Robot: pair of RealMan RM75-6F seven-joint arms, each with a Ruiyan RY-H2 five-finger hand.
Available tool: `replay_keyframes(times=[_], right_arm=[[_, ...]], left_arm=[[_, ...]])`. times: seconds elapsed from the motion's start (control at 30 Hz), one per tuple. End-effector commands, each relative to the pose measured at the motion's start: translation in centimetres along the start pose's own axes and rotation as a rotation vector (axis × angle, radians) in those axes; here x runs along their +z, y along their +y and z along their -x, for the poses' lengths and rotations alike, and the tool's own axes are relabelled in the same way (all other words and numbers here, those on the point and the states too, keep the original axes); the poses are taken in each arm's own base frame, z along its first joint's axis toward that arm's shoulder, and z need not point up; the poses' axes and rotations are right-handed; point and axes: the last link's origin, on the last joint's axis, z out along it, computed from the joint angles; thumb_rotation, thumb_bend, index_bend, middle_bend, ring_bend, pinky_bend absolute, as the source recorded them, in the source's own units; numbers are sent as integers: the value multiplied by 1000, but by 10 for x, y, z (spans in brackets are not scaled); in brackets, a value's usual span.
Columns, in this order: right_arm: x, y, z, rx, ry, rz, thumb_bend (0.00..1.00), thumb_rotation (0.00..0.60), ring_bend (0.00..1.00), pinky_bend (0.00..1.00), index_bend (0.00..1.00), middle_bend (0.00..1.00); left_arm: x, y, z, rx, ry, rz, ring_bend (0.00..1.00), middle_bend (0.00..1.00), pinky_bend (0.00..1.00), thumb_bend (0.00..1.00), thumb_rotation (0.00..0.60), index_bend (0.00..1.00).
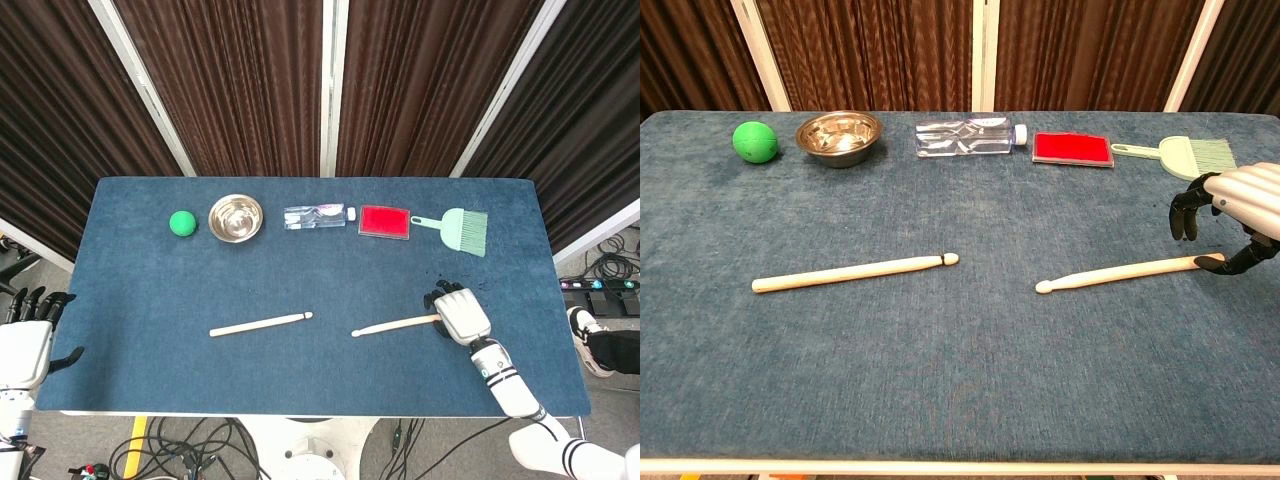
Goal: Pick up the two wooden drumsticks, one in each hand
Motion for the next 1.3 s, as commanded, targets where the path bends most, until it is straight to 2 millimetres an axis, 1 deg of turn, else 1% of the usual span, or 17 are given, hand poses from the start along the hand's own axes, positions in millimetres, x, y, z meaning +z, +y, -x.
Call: replay_keyframes(times=[0.03,0.33,0.47,0.6,0.7,0.77,0.87,0.93,1.0,1.07,1.1,1.17,1.2,1.3], right_arm=[[5,-3,4,-19,-7,-4,213,600,232,370,487,488],[10,-7,16,-49,-33,-19,224,600,231,370,500,499],[10,-5,18,-46,-36,-13,267,600,231,370,521,508],[10,-5,19,-43,-38,-14,290,600,241,372,537,522],[10,-6,19,-42,-35,-15,320,600,255,378,569,541],[10,-5,19,-41,-29,-14,349,600,282,391,606,568],[10,-4,18,-44,-20,-9,408,600,327,415,660,612],[9,-2,13,-27,-3,-5,459,600,345,427,677,627],[8,3,1,22,44,9,539,600,361,436,682,636],[5,10,-14,76,92,24,583,600,369,440,682,640],[4,14,-21,98,117,35,595,600,373,442,683,642],[0,23,-38,133,166,58,604,600,377,444,683,644],[-2,30,-48,149,193,75,607,600,378,444,684,643],[-9,48,-69,174,238,127,609,600,378,444,688,641]], left_arm=[[0,0,0,-2,2,3,66,176,0,140,600,218],[0,-2,1,-7,-2,0,66,176,0,140,600,218],[1,-2,1,-8,-1,2,66,176,0,140,600,218],[0,-2,1,-8,-1,4,66,177,0,140,600,218],[0,-3,2,-10,1,3,66,177,0,140,600,218],[0,-2,2,-13,7,8,66,176,0,139,600,221],[8,2,2,-8,13,36,66,177,0,133,600,235],[15,6,2,-4,2,60,70,178,13,128,600,237],[25,13,1,-7,-5,87,137,222,79,124,600,260],[39,23,0,-13,-21,119,214,281,155,123,600,294],[44,28,0,-12,-30,133,240,302,209,123,600,309],[53,40,1,-5,-43,164,265,310,287,125,600,329],[59,49,4,-5,-55,182,281,315,320,131,600,340],[69,72,15,-14,-93,227,380,360,468,180,600,395]])
